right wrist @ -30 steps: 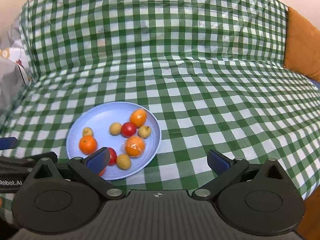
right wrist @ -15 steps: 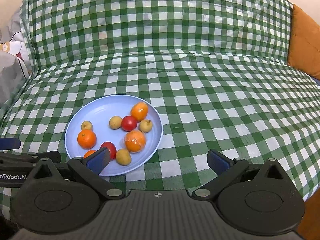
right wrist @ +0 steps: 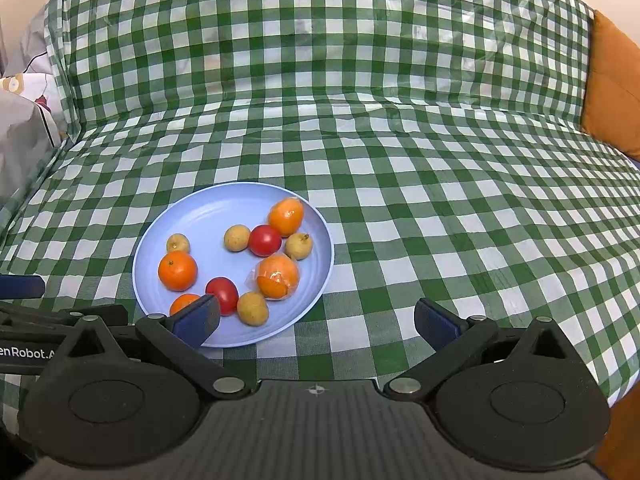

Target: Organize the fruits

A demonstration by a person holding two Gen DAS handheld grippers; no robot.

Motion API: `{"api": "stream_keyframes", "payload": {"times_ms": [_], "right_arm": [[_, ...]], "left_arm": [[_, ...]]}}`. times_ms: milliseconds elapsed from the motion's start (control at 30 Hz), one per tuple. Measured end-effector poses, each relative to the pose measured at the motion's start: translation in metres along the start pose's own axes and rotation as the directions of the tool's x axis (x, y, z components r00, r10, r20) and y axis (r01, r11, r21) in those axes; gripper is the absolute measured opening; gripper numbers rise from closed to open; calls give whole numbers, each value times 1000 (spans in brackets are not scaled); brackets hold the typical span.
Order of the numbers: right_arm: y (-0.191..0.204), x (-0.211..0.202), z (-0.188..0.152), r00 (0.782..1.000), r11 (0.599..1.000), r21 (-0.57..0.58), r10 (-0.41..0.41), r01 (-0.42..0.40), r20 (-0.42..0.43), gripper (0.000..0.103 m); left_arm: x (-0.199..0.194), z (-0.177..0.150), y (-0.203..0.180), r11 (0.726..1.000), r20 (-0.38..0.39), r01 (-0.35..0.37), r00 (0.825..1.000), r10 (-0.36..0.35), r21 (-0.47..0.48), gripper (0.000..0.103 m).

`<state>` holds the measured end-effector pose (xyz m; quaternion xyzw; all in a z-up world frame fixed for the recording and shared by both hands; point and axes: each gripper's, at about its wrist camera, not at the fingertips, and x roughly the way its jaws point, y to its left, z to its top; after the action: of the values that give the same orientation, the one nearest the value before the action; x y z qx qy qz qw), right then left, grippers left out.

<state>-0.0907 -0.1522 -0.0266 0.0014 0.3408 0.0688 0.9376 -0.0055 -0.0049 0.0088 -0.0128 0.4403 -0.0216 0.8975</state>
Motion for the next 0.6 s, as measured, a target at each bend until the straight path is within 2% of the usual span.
{"api": "stream_keyframes", "payload": {"times_ms": [600], "right_arm": [[1, 2, 0, 1000, 1000, 2, -1, 1, -4, 102]], "left_arm": [[1, -1, -1, 1000, -9, 3, 1000, -3, -11, 103]]}}
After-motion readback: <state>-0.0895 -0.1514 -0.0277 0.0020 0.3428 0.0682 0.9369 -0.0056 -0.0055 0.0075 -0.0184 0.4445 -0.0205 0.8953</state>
